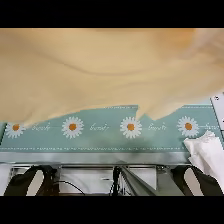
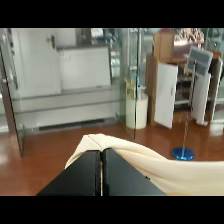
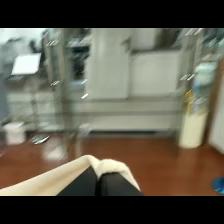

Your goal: Fold the shirts.

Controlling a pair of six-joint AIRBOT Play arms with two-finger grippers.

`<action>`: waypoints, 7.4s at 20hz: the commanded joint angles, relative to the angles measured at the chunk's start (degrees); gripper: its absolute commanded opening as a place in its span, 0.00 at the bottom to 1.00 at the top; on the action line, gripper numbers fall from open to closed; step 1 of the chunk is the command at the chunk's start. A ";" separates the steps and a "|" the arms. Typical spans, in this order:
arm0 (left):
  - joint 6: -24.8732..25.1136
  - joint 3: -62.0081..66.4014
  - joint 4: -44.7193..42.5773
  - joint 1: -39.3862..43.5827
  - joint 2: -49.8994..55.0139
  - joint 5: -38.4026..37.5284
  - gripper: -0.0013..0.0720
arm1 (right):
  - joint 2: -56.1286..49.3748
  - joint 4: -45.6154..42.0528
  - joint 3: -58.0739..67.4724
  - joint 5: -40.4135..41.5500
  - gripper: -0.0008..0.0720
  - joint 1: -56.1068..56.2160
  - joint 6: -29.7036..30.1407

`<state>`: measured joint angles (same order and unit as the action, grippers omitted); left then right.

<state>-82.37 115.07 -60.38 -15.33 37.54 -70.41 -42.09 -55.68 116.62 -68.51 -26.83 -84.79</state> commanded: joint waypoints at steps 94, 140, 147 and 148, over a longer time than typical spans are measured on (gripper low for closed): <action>14.08 -84.63 -1.49 -7.89 32.39 -6.69 0.86 | -13.03 -8.66 -79.60 -6.95 0.61 -2.82 14.99; 13.62 -76.76 4.04 0.94 26.12 -7.63 0.05 | -7.76 2.27 -85.46 1.92 0.05 -2.58 15.69; 13.38 -73.64 19.08 1.07 24.28 0.24 0.06 | -8.41 13.22 -78.44 7.93 0.05 -1.29 16.55; 13.38 -73.61 19.52 1.07 24.57 1.51 0.06 | -9.44 13.25 -77.70 9.35 0.05 -0.35 16.57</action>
<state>-69.04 40.73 -46.26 -14.31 62.04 -72.77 -50.68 -45.17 36.64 -62.17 -28.51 -68.51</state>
